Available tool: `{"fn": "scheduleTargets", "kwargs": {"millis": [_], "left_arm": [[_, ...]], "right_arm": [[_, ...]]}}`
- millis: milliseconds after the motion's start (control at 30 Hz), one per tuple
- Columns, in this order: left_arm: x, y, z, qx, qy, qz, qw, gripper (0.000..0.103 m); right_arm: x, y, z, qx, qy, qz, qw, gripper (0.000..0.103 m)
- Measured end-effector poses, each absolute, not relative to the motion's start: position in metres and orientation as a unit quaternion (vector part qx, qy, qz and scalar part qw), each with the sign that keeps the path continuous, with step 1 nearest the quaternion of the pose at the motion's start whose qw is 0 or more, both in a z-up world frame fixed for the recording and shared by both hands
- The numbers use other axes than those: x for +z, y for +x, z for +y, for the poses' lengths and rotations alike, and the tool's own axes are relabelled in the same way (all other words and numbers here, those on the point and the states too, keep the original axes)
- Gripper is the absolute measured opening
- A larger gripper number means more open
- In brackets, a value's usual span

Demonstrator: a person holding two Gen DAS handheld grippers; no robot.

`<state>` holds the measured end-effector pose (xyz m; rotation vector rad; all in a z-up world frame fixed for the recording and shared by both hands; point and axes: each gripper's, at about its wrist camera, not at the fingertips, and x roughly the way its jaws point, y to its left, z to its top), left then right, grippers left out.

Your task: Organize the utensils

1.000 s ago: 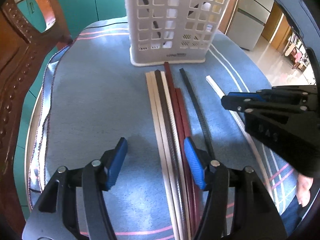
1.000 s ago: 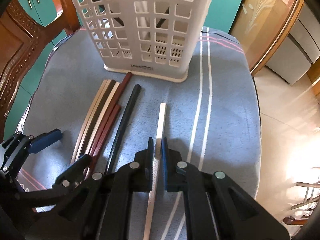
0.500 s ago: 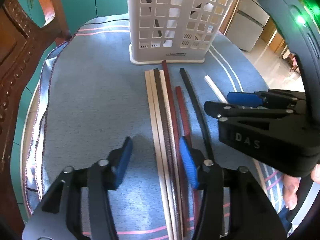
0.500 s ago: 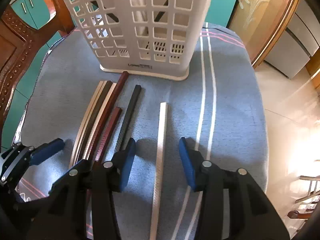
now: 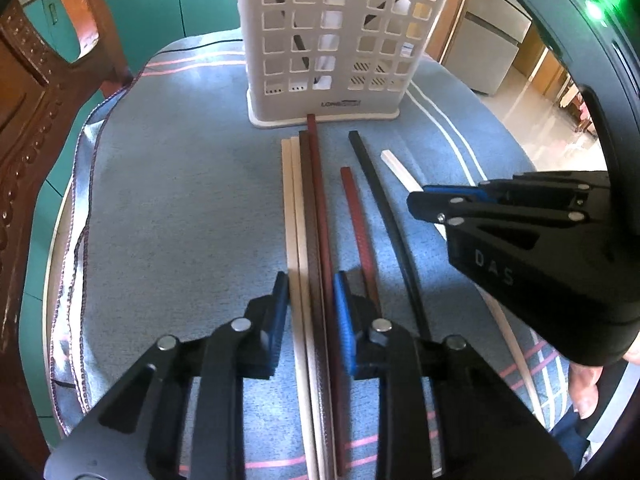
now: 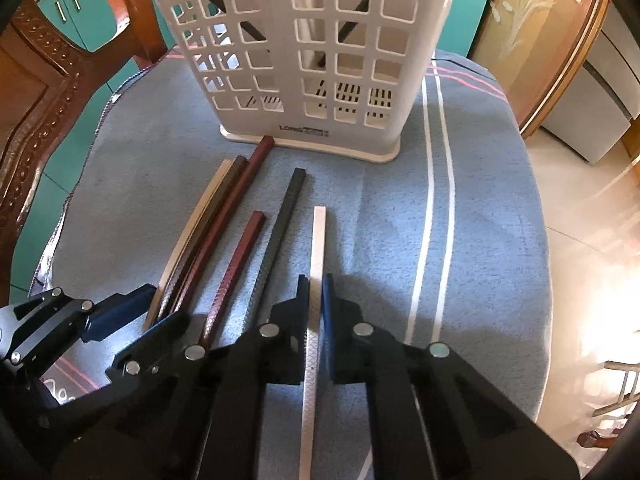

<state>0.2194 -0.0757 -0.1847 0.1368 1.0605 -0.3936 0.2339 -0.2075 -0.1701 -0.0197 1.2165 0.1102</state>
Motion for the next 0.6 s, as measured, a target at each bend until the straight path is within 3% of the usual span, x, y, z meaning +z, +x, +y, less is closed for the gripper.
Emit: {"fn": "scheduleTargets", "kwargs": {"millis": [133, 467, 533, 600], "left_arm": [[-0.171, 0.214, -0.069, -0.197, 0.052, 0.486, 0.85, 0.009], [-0.177, 0.217, -0.068, -0.184, 0.068, 0.488, 0.851, 0.01], [-0.178, 0.217, -0.067, -0.18, 0.076, 0.486, 0.852, 0.016], [-0.179, 0.216, -0.069, -0.175, 0.083, 0.485, 0.852, 0.038]], "right_arm": [[-0.16, 0.232, -0.211, 0.055, -0.006, 0.563, 0.825, 0.007], [-0.15, 0.228, -0.227, 0.039, -0.019, 0.564, 0.824, 0.007], [-0.146, 0.227, -0.23, 0.039, -0.028, 0.564, 0.825, 0.007], [-0.144, 0.226, -0.229, 0.042, -0.039, 0.563, 0.824, 0.007]]}}
